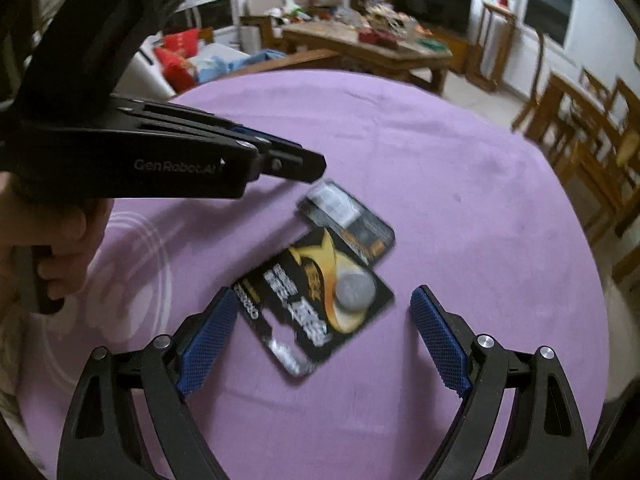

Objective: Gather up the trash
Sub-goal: 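Grasp the small battery card with the left tool while the right tool grasps the gold battery card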

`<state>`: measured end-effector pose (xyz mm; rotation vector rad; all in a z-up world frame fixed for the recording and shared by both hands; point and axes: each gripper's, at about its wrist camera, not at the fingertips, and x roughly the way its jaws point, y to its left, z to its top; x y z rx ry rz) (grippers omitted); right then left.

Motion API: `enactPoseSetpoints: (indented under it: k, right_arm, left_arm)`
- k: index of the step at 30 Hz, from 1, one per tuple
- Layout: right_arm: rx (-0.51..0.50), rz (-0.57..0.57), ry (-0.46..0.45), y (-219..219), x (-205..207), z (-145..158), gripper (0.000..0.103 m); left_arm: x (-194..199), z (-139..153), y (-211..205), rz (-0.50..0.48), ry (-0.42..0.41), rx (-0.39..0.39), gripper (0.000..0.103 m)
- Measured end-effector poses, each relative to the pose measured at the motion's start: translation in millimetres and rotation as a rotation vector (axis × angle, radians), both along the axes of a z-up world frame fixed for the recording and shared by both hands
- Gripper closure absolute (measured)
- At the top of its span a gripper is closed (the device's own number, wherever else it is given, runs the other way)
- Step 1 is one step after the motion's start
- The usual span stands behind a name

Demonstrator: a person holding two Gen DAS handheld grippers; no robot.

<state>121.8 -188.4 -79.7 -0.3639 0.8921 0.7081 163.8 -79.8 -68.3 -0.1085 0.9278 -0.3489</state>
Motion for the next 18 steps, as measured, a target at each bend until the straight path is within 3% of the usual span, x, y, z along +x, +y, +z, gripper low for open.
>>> enactPoseSetpoints:
  k: [5,6,7,8,10,11,13,14,15,17,18]
  right_arm:
    - [0.001,0.003,0.009,-12.9,9.7,-0.2,0.031]
    - [0.008,-0.018,0.008,-17.2,8.9,2.5,0.052]
    - [0.014,-0.036,0.012,-28.8,12.6,3.0,0.066]
    - [0.027,-0.054,0.028,-37.7,12.7,2.8,0.073]
    - [0.08,-0.09,0.063,-57.4,11.1,1.3,0.073]
    - [0.115,-0.093,0.078,-66.4,8.5,0.5,0.073]
    - [0.168,-0.089,0.111,-78.2,8.8,0.0,0.07]
    - [0.186,-0.089,0.121,-83.2,8.1,0.9,0.059]
    - [0.185,-0.091,0.114,-85.8,7.2,2.0,0.05]
    - [0.157,-0.071,0.085,-84.2,2.6,4.7,0.041]
    - [0.147,-0.052,0.075,-81.3,1.8,6.0,0.029]
  left_arm:
    - [-1.7,2.5,-4.9,-0.045,-0.015,0.018,0.081]
    - [-2.6,1.7,-7.7,-0.064,-0.014,0.026,0.081]
    - [-1.9,1.3,-10.2,-0.078,-0.014,0.034,0.081]
    - [-3.1,0.1,-13.3,-0.098,-0.018,0.047,0.081]
    - [-6.8,-0.4,-19.4,-0.139,-0.027,0.076,0.08]
    - [-9.0,-0.3,-24.0,-0.167,-0.036,0.093,0.074]
    - [-12.7,1.6,-32.9,-0.206,-0.072,0.139,0.05]
    - [-14.5,3.5,-38.0,-0.221,-0.104,0.169,0.036]
    - [-17.0,4.5,-42.8,-0.246,-0.146,0.201,0.032]
    - [-18.4,2.6,-49.3,-0.31,-0.181,0.226,0.032]
    - [-18.1,-0.6,-51.8,-0.344,-0.195,0.254,0.032]
